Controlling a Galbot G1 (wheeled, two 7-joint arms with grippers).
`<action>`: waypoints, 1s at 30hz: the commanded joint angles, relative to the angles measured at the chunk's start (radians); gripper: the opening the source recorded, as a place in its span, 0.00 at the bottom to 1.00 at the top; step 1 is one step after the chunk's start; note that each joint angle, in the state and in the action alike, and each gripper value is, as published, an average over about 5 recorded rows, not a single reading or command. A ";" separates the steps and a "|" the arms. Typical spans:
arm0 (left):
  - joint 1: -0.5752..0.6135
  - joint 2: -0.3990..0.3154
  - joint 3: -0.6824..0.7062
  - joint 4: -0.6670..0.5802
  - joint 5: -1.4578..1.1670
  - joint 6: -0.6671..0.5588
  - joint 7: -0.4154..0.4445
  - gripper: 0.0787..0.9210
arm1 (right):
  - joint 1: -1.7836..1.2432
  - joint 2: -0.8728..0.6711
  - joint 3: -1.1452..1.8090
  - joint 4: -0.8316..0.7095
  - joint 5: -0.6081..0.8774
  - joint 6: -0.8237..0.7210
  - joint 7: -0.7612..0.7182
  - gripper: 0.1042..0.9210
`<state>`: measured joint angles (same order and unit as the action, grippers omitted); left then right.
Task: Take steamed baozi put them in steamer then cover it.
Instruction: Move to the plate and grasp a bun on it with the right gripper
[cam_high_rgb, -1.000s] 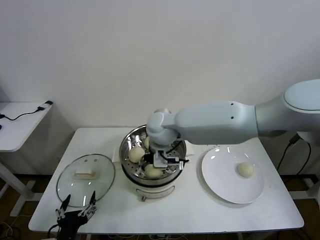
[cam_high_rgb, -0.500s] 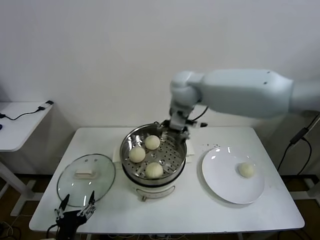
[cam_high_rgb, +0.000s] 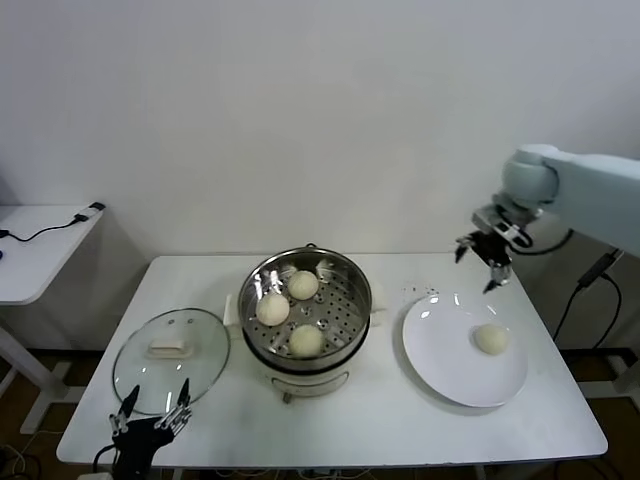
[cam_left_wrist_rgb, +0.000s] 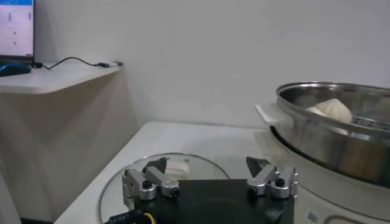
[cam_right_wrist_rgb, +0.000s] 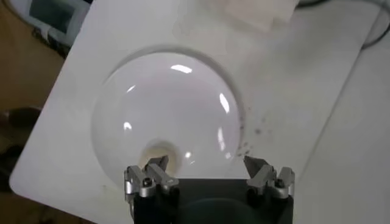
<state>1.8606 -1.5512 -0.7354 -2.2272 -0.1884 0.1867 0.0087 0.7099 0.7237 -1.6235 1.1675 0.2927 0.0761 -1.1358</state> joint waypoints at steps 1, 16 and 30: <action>-0.002 0.002 0.000 0.000 -0.001 0.003 0.000 0.88 | -0.330 -0.143 0.195 -0.113 -0.080 -0.093 0.020 0.88; 0.005 -0.011 0.006 0.001 0.012 0.007 -0.002 0.88 | -0.572 -0.011 0.444 -0.277 -0.177 -0.125 0.104 0.88; 0.009 -0.013 0.006 0.001 0.012 0.005 -0.004 0.88 | -0.588 0.007 0.489 -0.265 -0.200 -0.153 0.148 0.75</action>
<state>1.8696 -1.5639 -0.7298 -2.2263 -0.1778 0.1906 0.0030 0.1699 0.7202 -1.1867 0.9202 0.1128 -0.0622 -1.0128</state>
